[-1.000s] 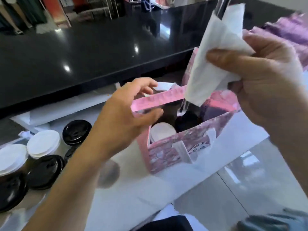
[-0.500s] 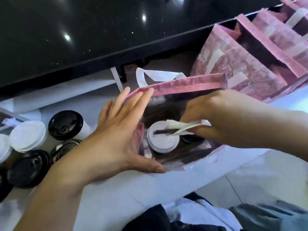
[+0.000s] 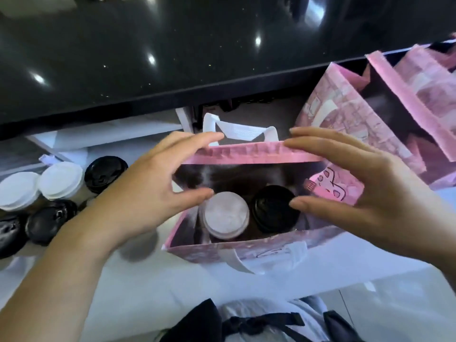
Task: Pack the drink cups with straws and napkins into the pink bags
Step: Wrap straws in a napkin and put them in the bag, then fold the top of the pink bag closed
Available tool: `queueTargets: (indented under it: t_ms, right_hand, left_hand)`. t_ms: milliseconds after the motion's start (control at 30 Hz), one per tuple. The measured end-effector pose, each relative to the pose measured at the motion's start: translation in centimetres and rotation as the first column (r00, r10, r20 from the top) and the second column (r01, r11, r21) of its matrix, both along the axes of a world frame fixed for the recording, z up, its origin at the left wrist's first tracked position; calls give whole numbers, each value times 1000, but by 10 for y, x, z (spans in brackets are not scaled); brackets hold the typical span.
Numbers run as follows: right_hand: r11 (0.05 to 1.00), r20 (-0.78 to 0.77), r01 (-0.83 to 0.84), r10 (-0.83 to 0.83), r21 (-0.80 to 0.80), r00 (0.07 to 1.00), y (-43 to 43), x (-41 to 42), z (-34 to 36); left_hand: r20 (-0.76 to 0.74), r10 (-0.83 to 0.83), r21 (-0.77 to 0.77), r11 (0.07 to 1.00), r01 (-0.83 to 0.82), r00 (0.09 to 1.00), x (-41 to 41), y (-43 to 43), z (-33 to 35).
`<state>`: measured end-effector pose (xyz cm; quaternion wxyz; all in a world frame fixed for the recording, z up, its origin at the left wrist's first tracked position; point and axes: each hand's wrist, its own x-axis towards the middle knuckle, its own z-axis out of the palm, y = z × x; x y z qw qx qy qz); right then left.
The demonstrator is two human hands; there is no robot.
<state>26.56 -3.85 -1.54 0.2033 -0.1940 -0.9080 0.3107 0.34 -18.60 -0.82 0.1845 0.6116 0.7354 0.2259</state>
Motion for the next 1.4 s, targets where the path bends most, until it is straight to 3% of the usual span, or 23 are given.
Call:
queueTargets:
  t_ms: [100,200,400,567,700,800,1000,1167,1400]
  right_hand:
    - [971,-163,3,-43,-240,986,5,25,-21]
    - [908,-215,-64,-29,-413,976,4,45,-49]
    - [866,-149,-81,8,-493,989,6,56,-88]
    - [854,-147,-137,72,-502,986,24,47,-82]
    - [844,-177,-171,92,-508,980,36,40,-85]
    - [831,-182,-199,120,-519,976,38,37,-84]
    - [909,-144,-116,62,-401,988,43,37,-79]
    - [939,-166,-69,13,-338,986,47,32,-88]
    - [928,-298,20,-140,-373,944,34,27,-96]
  left_hand:
    - [-246,12,39,999,-2,969,13,13,-2]
    - [-399,-24,38,998,43,917,26,29,-11]
    - [-539,-61,123,981,150,840,48,49,-20]
    - [-458,-15,114,991,75,889,65,43,-9]
    - [-295,127,-8,991,-135,947,68,36,1]
    - [-184,159,-114,977,-182,970,71,33,12]
    - [-92,26,-289,956,-52,995,69,38,22]
    - [-46,-21,-306,952,5,999,73,38,22]
    - [4,-2,-300,954,3,1000,66,21,17]
